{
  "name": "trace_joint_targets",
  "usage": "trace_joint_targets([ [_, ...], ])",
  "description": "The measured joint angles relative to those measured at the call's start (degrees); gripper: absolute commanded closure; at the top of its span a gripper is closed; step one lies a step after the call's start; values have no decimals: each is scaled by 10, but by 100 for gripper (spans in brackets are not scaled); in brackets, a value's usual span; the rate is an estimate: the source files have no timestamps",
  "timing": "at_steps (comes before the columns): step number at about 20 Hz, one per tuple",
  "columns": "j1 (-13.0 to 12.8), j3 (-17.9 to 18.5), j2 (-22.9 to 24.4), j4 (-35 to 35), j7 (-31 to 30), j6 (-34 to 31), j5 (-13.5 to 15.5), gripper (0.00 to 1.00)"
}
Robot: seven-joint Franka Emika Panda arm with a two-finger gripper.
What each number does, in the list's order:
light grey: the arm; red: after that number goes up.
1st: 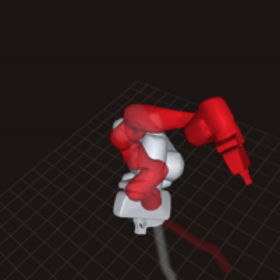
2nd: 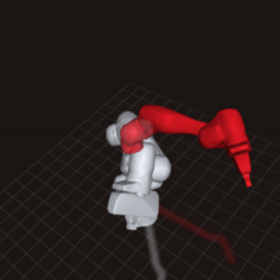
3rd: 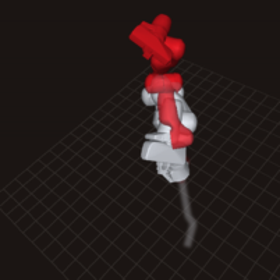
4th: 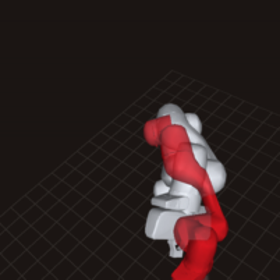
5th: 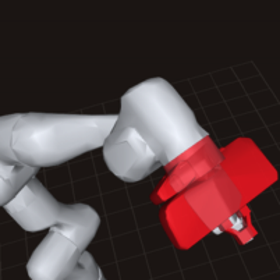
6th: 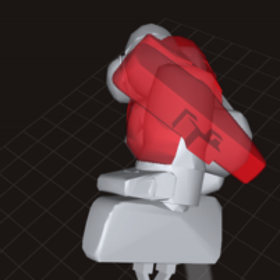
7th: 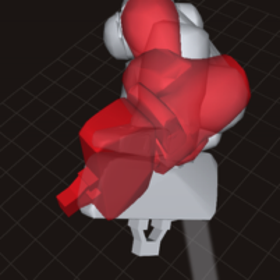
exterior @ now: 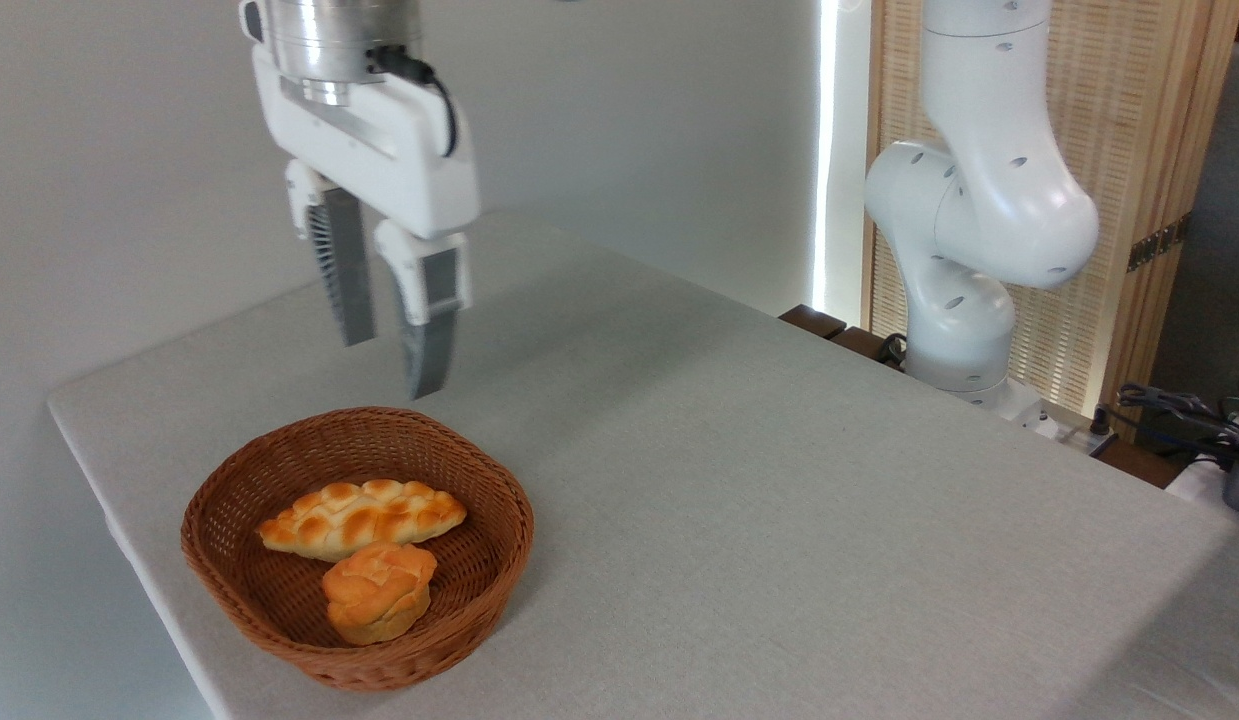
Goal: Put bread into the basket
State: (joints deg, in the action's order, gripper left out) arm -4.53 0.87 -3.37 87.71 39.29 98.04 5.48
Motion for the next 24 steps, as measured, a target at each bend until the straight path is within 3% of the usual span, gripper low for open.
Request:
trace_joint_targets([
  [3,20,-21,5,3,3,-29,0,0],
  [18,24,-26,34,49,18,-30,0,0],
  [24,26,-25,35,49,18,-32,-40,0],
])
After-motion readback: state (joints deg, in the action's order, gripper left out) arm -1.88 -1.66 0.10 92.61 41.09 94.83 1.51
